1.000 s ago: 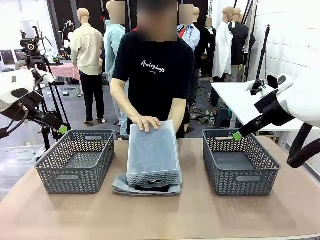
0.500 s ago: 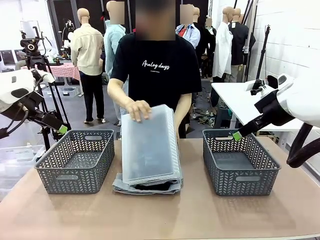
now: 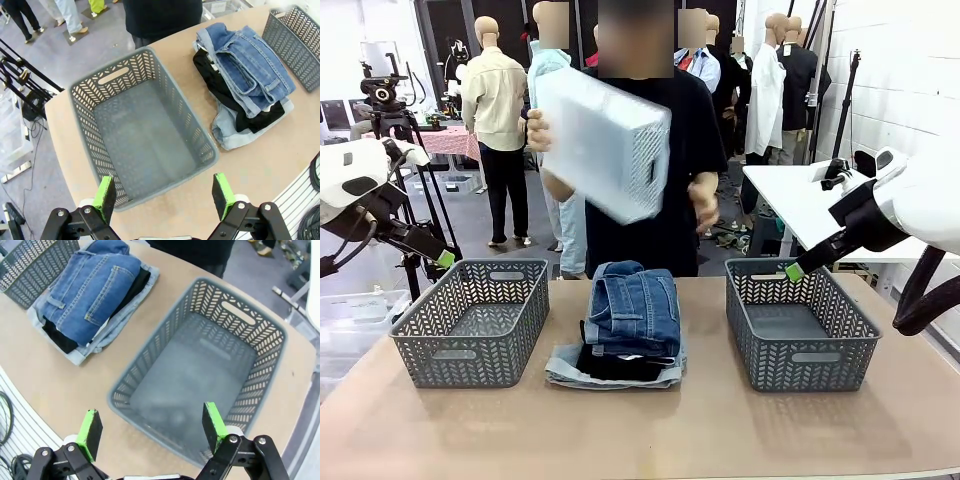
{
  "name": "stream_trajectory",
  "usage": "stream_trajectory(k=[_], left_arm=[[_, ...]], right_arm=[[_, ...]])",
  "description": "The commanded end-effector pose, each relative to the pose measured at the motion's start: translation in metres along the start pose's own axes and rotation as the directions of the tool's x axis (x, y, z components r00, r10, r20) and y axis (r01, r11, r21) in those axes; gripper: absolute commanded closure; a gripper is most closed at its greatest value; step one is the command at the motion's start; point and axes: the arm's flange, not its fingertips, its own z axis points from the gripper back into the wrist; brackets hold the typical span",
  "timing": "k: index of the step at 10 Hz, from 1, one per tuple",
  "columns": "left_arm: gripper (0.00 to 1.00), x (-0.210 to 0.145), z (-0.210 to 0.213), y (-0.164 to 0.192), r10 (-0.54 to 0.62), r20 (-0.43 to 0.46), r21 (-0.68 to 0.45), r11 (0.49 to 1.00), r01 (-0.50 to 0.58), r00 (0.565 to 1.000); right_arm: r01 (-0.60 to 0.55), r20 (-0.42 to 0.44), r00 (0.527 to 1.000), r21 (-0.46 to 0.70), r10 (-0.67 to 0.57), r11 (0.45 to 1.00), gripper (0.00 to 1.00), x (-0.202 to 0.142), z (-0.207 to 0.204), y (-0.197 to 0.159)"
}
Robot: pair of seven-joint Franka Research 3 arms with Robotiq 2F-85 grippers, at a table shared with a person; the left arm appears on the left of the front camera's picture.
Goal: Sort the tops and bottoms.
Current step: Lift clothes from the center of the table with your left hand.
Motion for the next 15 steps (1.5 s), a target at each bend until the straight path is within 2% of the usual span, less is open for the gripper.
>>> stream_trajectory(k=[1, 15], left_arm=[[0.0, 0.0004, -0.0007, 0.0013, 0.001, 0.007, 0.0, 1.0, -0.001, 1.0], [0.0, 0.0004, -0.0007, 0.0013, 0.001, 0.007, 0.0, 1.0, -0.001, 1.0]], right_arm=[[-0.004, 0.013, 1.0, 0.01, 0.003, 1.0, 0.0, 0.0006, -0.0022, -0.001], [-0.004, 0.013, 1.0, 0.01, 0.003, 1.0, 0.0, 0.0006, -0.0022, -0.001]])
